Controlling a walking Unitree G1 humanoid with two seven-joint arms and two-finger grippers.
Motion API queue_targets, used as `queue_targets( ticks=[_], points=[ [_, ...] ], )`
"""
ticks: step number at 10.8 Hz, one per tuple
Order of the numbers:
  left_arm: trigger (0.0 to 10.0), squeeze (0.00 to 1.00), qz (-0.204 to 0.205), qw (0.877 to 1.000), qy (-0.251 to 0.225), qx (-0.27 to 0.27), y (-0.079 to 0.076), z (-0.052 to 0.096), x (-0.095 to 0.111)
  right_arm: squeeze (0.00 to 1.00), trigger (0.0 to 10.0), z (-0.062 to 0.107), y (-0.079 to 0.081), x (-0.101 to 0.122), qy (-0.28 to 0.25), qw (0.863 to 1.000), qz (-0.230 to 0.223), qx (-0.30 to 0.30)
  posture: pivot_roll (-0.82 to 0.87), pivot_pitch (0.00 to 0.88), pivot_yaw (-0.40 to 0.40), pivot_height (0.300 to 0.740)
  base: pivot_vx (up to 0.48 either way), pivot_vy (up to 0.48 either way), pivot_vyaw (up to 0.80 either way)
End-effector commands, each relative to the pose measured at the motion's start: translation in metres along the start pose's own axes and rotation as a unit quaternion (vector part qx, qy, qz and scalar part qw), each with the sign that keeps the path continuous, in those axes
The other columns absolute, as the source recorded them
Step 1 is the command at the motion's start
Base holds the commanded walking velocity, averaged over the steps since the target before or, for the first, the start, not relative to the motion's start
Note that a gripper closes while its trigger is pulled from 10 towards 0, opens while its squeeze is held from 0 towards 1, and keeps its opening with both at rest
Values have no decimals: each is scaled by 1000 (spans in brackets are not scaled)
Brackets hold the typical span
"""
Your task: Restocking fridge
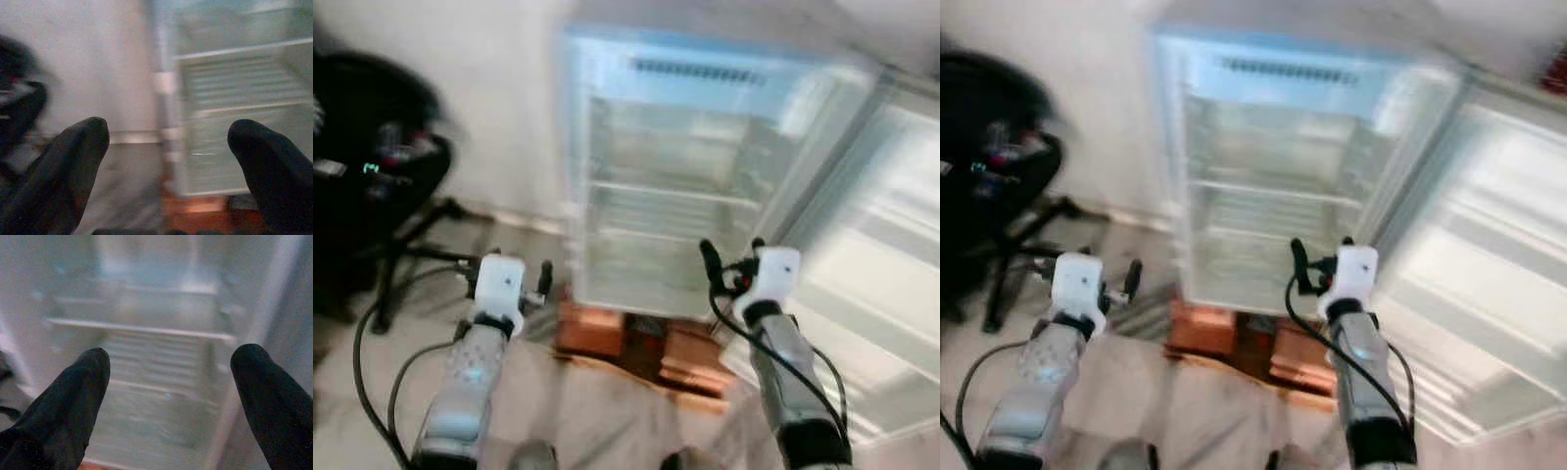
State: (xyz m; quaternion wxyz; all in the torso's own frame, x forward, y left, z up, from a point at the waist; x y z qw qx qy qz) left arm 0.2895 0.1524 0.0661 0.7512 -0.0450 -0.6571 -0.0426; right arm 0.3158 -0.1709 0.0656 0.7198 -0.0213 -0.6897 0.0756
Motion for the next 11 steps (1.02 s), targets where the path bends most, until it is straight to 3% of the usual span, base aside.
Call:
queue_targets(
  ticks=[1,3,5,11],
  points=[
    [10000,0,-8,1000,-4,-9,-4,-1,2,0,10000,0,-1,0,0,1000,-6,7,130,57,-43,740,0,-420,0],
    [10000,0,-7,1000,-1,-8,-5,2,0,0,10000,7,21,-7,15,993,-39,106,133,58,-49,740,0,-394,0],
    [10000,0,-8,1000,1,-7,-5,3,-1,0,10000,13,27,-12,32,984,-48,168,135,58,-51,740,0,-368,0],
    [10000,0,-12,1000,4,-7,-5,3,-2,0,10000,23,24,-17,50,974,-48,215,129,60,-51,740,0,-344,0]
  ],
)
Point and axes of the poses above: a point about 5 cm out from each wrist's last joint towards the gripper, its own z axis pointing back from the gripper into the wrist, its own x axis along the axis of the wrist's last joint, y = z × x, the point moved 3 cm from there along -z, pointing out of the wrist towards the gripper, and after that the axes turned 11 degrees about z, right-handed, at the moved point
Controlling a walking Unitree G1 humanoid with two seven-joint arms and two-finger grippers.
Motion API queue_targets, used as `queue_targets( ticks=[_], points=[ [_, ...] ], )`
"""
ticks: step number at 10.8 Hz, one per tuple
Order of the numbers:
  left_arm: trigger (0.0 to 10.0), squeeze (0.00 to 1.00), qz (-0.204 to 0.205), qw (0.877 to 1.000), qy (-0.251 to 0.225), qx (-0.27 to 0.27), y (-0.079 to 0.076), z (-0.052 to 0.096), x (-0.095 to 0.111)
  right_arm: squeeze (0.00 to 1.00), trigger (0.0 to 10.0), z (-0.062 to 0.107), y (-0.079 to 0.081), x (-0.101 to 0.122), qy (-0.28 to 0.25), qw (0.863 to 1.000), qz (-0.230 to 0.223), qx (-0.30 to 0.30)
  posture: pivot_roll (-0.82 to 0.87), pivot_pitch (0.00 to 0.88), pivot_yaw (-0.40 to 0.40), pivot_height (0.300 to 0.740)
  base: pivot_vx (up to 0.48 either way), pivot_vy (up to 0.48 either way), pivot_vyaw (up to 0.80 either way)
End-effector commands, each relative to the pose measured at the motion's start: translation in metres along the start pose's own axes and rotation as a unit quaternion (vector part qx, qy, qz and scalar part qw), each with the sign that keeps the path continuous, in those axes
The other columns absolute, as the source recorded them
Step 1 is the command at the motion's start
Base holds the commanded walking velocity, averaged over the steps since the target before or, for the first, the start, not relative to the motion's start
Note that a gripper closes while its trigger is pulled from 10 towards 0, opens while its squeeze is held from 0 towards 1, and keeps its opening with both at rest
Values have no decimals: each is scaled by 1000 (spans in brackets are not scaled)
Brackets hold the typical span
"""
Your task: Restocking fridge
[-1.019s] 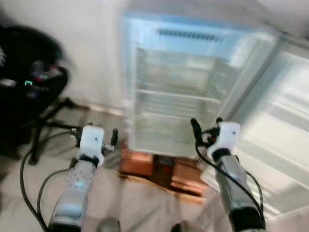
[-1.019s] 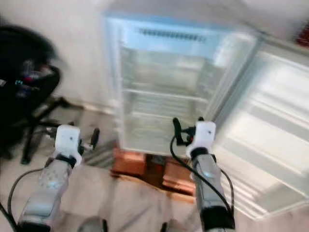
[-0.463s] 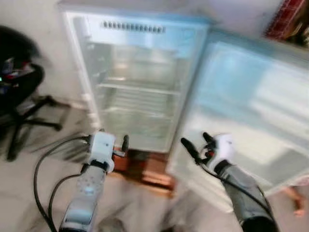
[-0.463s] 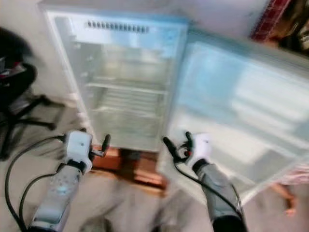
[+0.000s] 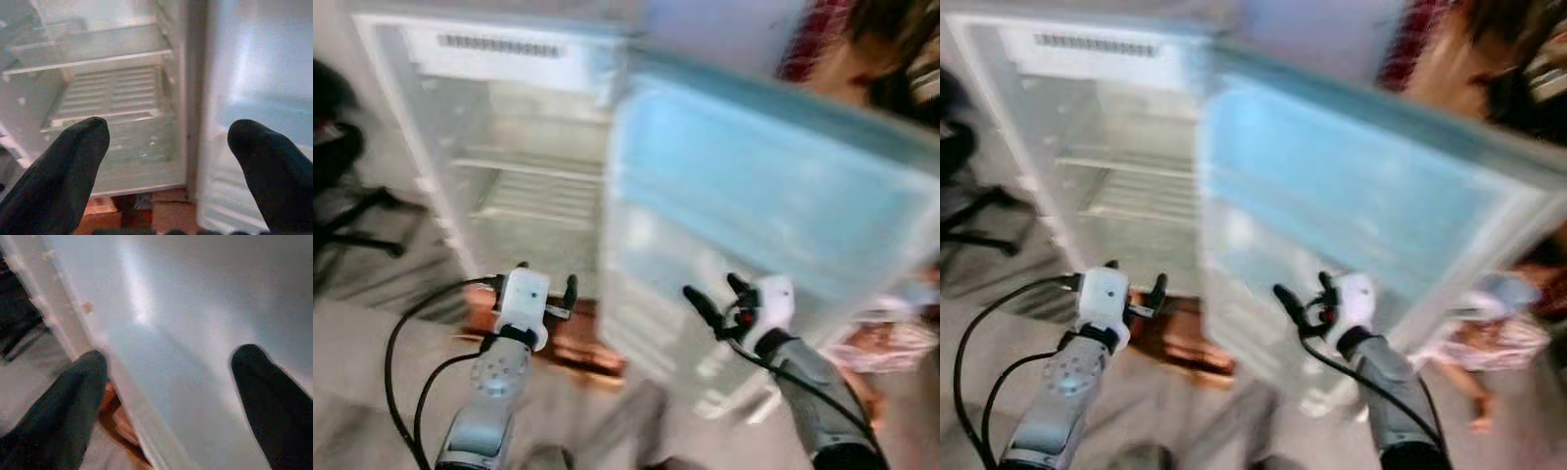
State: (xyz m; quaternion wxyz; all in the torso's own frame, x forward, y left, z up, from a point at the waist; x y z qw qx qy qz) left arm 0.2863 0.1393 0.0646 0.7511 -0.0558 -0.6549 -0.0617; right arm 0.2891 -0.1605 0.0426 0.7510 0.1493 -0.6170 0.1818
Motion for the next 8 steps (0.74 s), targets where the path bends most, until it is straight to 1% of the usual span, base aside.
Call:
queue_targets(
  ticks=[1,2,3,4,5,7,8],
  points=[
    [10000,0,0,1000,-3,14,8,2,1,0,10000,-2,17,4,-5,998,-14,63,130,59,-52,740,0,0,0],
    [10000,0,2,1000,-1,19,10,2,0,0,10000,4,26,3,3,993,-33,114,131,59,-53,740,0,0,0],
    [10000,0,5,1000,-1,18,10,2,0,0,10000,11,31,4,10,986,-37,160,131,59,-53,740,0,0,0],
    [10000,0,8,1000,0,14,8,3,-1,0,10000,16,33,3,18,981,-41,190,132,58,-55,740,0,0,0],
    [10000,0,5,1000,1,14,8,4,-1,0,10000,18,34,3,24,978,-39,202,131,58,-56,740,0,0,0],
    [10000,0,5,1000,3,12,7,4,-2,0,10000,20,34,4,25,978,-41,201,130,60,-55,740,0,0,0],
    [10000,0,4,1000,5,11,6,4,-2,0,10000,23,36,3,27,977,-45,207,128,61,-53,740,-304,0,0]
  ],
)
Point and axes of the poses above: a point about 5 cm out from each wrist's last joint towards the gripper, its own z axis pointing back from the gripper into the wrist, its own x axis along the axis of the wrist's last joint, y = z × x, the point moved 3 cm from there along -z, pointing out of the wrist towards the gripper, and after that the axes turned 11 degrees about z, right-handed, at the moved point
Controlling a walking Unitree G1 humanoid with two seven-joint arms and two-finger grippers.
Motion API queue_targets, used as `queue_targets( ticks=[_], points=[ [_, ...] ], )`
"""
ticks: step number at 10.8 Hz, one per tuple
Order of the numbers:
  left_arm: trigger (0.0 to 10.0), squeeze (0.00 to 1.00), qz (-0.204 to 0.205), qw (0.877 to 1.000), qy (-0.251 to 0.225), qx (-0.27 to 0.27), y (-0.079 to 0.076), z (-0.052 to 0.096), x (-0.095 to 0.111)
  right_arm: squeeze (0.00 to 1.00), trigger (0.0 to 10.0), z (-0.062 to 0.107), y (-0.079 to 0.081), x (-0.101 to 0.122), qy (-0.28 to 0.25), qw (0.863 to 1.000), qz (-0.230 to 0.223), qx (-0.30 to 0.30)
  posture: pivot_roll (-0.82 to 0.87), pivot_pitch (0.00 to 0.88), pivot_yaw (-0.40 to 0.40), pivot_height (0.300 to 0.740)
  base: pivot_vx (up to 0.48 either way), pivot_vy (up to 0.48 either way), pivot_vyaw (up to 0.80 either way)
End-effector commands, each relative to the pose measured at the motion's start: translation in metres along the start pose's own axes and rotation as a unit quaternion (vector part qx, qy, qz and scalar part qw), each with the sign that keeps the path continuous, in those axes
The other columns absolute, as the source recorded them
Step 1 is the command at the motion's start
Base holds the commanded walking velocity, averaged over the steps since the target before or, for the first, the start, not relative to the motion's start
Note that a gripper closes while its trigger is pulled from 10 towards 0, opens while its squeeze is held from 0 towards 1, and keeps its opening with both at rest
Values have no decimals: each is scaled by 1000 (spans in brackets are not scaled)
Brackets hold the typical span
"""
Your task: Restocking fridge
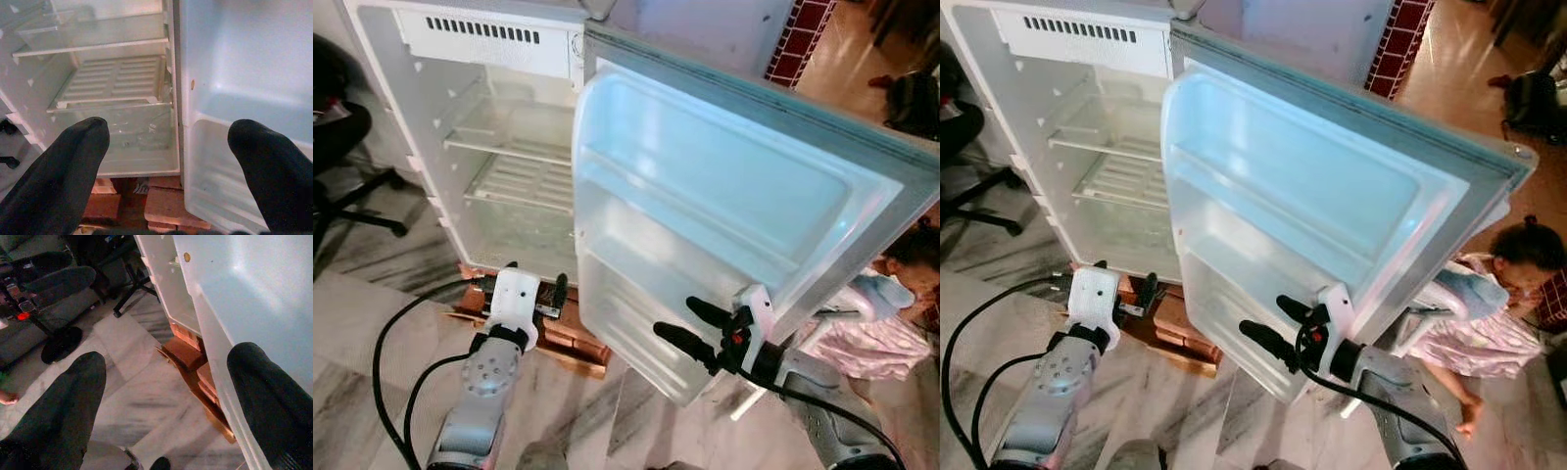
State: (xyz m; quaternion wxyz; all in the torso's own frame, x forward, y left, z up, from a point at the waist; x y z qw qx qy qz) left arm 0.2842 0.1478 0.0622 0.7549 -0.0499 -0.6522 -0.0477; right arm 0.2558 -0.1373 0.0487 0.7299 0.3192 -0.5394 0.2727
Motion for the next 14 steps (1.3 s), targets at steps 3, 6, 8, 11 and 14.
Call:
queue_targets(
  ticks=[3,6,8,11,14],
  points=[
    [10000,0,-6,1000,2,-5,-2,0,0,0,10000,3,6,1,-1,1000,-5,17,126,60,-51,740,-265,0,0],
    [10000,0,-8,1000,3,-4,-2,-1,0,0,10000,3,5,2,-2,1000,-9,15,130,61,-53,740,-165,0,0],
    [10000,0,-7,1000,3,8,2,-1,-1,0,10000,3,-20,5,-11,997,16,-75,131,62,-52,740,0,0,0],
    [10000,0,-18,999,-15,31,15,1,6,0,10000,14,-62,17,-53,948,20,-312,142,68,-59,740,0,0,0],
    [10000,0,-5,998,-20,59,23,6,3,0,10000,24,-53,8,-65,922,19,-381,128,77,-55,740,0,0,0]
  ],
)
Point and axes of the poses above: a point about 5 cm out from each wrist's last joint towards the gripper, its own z axis pointing back from the gripper into the wrist, its own x axis along the axis of the wrist's last joint, y = z × x, the point moved 3 cm from there along -z, pointing out of the wrist towards the gripper, and after that the axes turned 11 degrees about z, right-handed, at the moved point
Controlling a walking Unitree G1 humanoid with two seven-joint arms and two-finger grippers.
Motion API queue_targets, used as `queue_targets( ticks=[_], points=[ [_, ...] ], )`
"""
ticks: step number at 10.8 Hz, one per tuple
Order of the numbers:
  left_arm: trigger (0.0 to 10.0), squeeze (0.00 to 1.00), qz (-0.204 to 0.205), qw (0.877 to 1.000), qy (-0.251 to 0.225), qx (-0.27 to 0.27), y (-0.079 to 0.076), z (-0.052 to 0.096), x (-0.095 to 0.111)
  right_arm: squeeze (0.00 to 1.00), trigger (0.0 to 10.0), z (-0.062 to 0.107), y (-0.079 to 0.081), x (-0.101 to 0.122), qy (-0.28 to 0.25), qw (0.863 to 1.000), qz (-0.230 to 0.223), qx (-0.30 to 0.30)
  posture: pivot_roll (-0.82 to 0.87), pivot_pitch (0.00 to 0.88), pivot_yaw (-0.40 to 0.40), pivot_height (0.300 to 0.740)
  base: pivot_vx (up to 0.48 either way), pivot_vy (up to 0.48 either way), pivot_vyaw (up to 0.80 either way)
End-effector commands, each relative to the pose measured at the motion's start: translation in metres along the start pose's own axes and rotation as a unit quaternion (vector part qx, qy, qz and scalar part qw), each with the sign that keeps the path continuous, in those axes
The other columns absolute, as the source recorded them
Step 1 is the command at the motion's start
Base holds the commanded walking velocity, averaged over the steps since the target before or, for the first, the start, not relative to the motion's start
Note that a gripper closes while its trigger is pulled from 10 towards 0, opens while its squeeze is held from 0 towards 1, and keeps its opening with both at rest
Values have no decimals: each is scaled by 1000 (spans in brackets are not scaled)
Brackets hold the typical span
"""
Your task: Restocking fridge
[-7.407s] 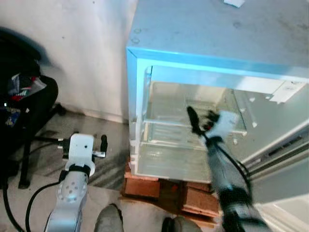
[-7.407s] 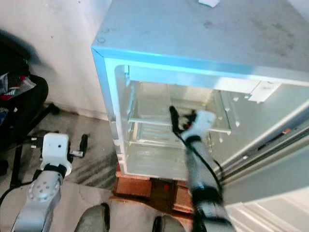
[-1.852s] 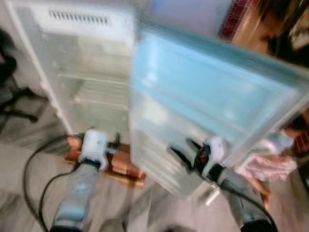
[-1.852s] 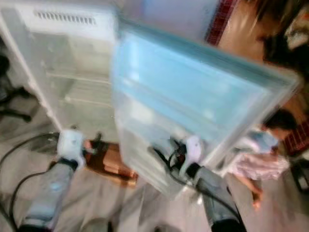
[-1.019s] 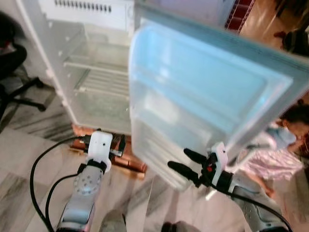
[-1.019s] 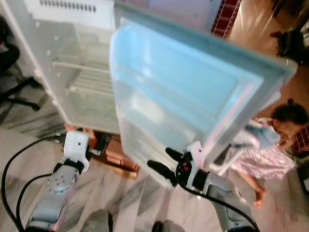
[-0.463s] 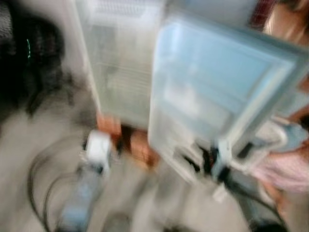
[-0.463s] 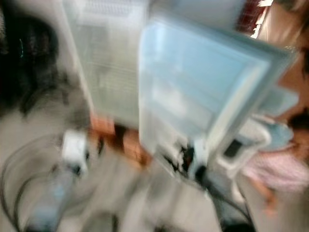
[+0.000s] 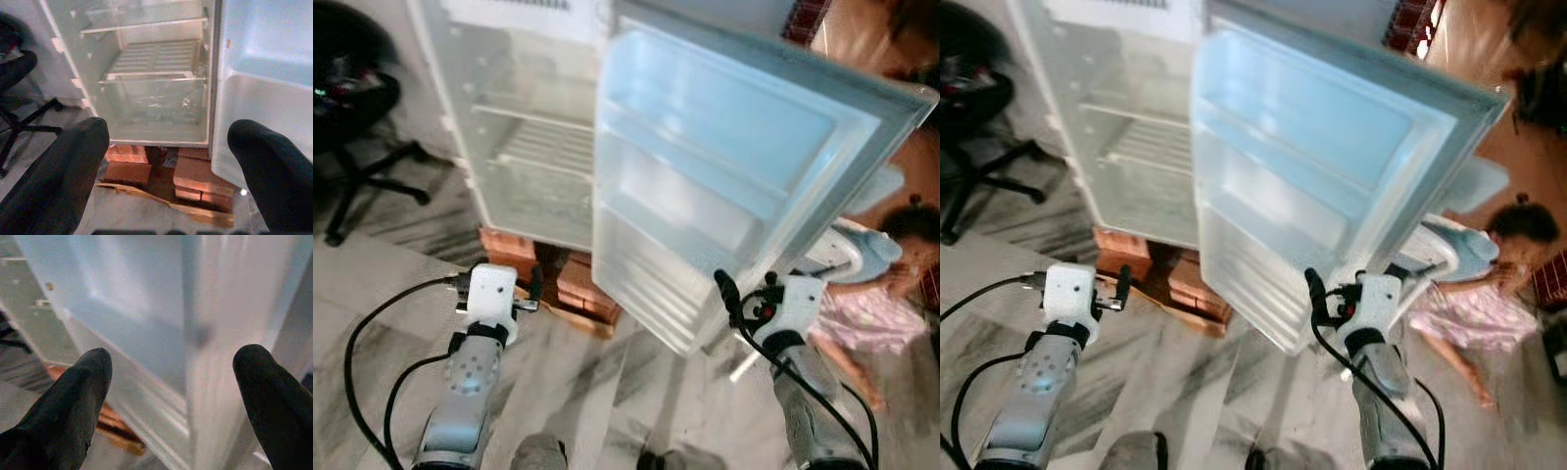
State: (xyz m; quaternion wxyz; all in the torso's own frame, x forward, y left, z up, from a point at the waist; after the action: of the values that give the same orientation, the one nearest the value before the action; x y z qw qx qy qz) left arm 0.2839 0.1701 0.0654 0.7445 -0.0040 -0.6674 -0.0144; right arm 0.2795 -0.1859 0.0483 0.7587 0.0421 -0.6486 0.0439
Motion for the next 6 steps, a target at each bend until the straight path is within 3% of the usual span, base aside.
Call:
queue_targets(
  ticks=[1,2,4,6],
  points=[
    [10000,0,4,1000,1,-2,-1,3,-1,0,10000,5,4,-4,11,999,-15,29,127,75,-59,740,0,0,0],
    [10000,0,5,1000,4,-1,-1,3,-3,0,10000,9,-2,-8,21,999,14,30,127,75,-59,740,0,0,0],
    [10000,0,3,1000,13,9,1,4,-8,0,10000,4,-44,-5,33,996,37,-76,126,67,-67,740,0,0,0],
    [10000,0,4,998,46,44,15,18,-24,0,10000,-13,-48,16,2,995,31,-100,137,66,-65,740,0,0,0]
  ],
)
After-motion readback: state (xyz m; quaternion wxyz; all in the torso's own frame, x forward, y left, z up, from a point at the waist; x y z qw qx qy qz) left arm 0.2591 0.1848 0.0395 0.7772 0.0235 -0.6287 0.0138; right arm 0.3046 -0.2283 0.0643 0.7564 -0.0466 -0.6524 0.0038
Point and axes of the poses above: a point about 5 cm out from each wrist's last joint towards the gripper, its own z axis pointing back from the gripper into the wrist, its own x axis along the axis of the wrist's last joint, y = z × x, the point moved 3 cm from there along -z, pointing out of the wrist towards the gripper, and after that the axes turned 11 degrees about z, right-handed, at the moved point
